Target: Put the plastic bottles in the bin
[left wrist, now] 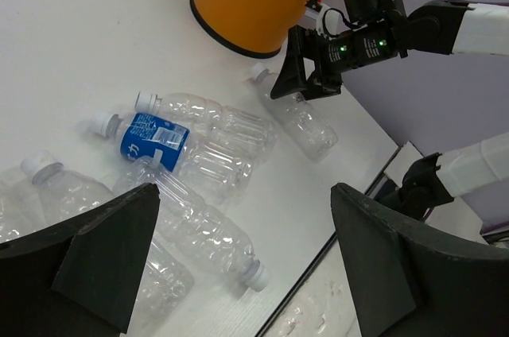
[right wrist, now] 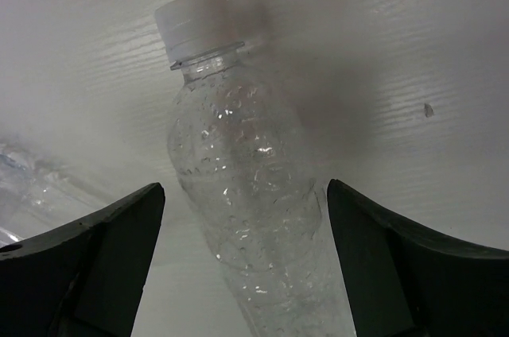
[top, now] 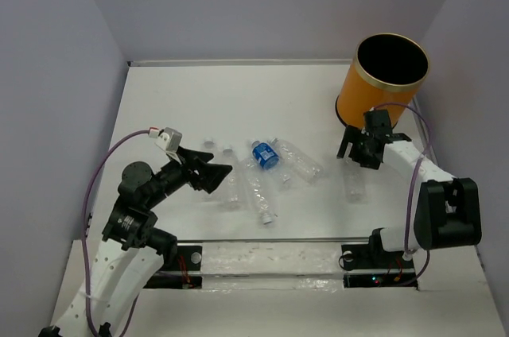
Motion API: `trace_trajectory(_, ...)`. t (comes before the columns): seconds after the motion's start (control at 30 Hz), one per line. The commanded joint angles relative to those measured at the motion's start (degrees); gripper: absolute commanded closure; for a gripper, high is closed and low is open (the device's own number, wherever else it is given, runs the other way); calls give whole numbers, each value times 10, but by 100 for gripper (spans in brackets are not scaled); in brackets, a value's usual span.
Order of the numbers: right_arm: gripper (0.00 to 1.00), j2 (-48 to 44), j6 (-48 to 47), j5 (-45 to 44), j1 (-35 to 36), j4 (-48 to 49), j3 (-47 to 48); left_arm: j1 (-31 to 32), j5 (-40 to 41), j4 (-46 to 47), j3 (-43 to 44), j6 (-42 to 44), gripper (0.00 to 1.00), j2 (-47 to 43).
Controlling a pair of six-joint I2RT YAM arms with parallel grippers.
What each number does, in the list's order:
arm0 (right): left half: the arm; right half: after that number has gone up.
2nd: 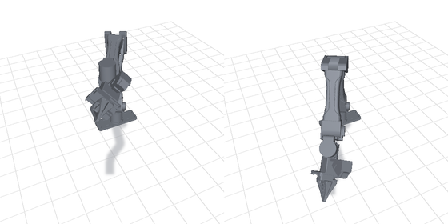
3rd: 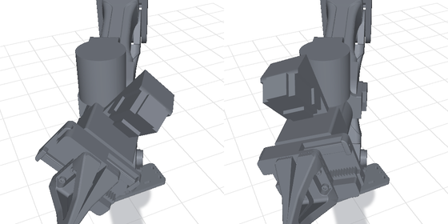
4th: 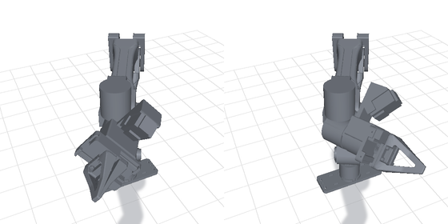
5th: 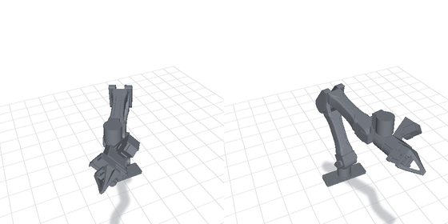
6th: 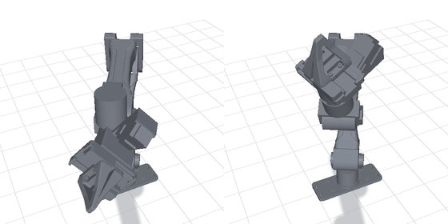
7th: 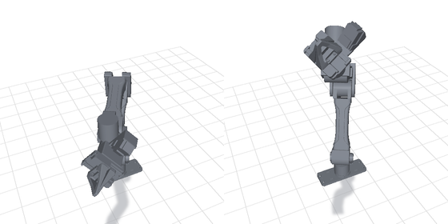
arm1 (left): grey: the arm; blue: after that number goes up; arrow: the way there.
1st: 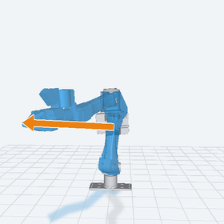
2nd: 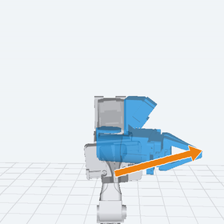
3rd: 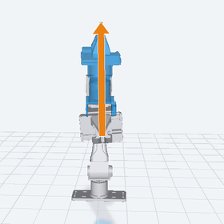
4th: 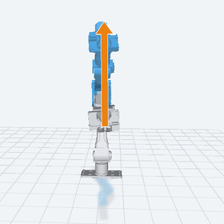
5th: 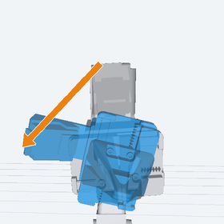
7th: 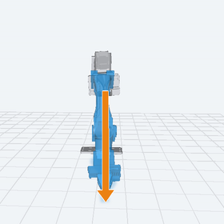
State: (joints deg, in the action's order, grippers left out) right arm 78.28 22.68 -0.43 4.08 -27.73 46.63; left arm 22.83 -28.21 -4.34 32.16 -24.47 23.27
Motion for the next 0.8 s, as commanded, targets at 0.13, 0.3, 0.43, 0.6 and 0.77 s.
trace_trajectory(0.13, 21, 63, -7, -31, 12, 54, 17, 4, 53, -22, 11, -12, 2, 51)
trace_trajectory(0.3, 43, 66, -10, -33, 12, 58, 22, 3, 146, -72, 32, -26, 7, 116)
trace_trajectory(0.43, 60, 9, -5, -46, 29, 48, 13, 3, 225, -99, 40, -43, 6, 128)
trace_trajectory(0.6, 63, -160, -3, -24, 55, -16, 63, 4, 332, -132, 48, -70, 5, 123)
trace_trajectory(0.77, 64, -221, -23, 32, 55, -15, 248, 5, 377, -157, 56, -82, 2, 156)
